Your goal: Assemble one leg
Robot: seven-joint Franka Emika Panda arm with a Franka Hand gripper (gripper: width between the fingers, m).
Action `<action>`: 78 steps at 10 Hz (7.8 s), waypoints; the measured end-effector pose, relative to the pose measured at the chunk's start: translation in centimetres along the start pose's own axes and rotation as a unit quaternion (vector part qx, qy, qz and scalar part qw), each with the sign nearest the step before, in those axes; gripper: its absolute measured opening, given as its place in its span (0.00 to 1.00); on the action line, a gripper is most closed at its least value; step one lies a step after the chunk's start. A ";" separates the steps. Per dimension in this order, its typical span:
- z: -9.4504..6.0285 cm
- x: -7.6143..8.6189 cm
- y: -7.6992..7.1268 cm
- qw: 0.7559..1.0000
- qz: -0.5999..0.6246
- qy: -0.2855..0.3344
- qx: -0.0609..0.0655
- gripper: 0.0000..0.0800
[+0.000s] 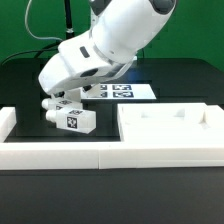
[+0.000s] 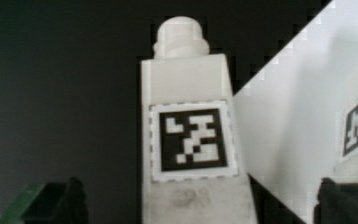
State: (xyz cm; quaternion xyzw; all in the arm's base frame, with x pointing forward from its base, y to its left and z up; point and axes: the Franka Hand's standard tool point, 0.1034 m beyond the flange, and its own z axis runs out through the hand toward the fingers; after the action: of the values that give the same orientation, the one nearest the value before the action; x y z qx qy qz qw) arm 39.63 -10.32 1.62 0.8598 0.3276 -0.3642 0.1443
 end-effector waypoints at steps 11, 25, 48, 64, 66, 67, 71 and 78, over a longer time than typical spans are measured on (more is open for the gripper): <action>-12.6 1.8 -2.4 0.998 0.022 0.036 0.049 0.36; -25.4 3.1 3.7 0.838 0.220 0.485 0.122 0.36; -27.9 14.4 -0.6 0.701 0.329 0.628 0.075 0.36; -27.6 16.0 -0.7 0.695 0.335 0.633 0.067 0.36; -27.5 16.2 -0.8 0.705 0.330 0.623 0.077 0.45; -27.3 16.3 -1.0 0.708 0.328 0.620 0.080 0.45; -27.3 16.3 -1.0 0.709 0.328 0.620 0.080 0.80; -27.7 16.6 -0.9 0.780 0.341 0.467 0.238 0.81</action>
Offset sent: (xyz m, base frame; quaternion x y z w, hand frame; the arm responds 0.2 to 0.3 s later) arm 0.0000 0.0000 0.0000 0.0000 0.0000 0.0000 1.0000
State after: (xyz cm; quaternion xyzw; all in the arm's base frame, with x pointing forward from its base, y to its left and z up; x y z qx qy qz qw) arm 62.36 11.43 8.82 0.9871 -0.0569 0.0889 -0.1208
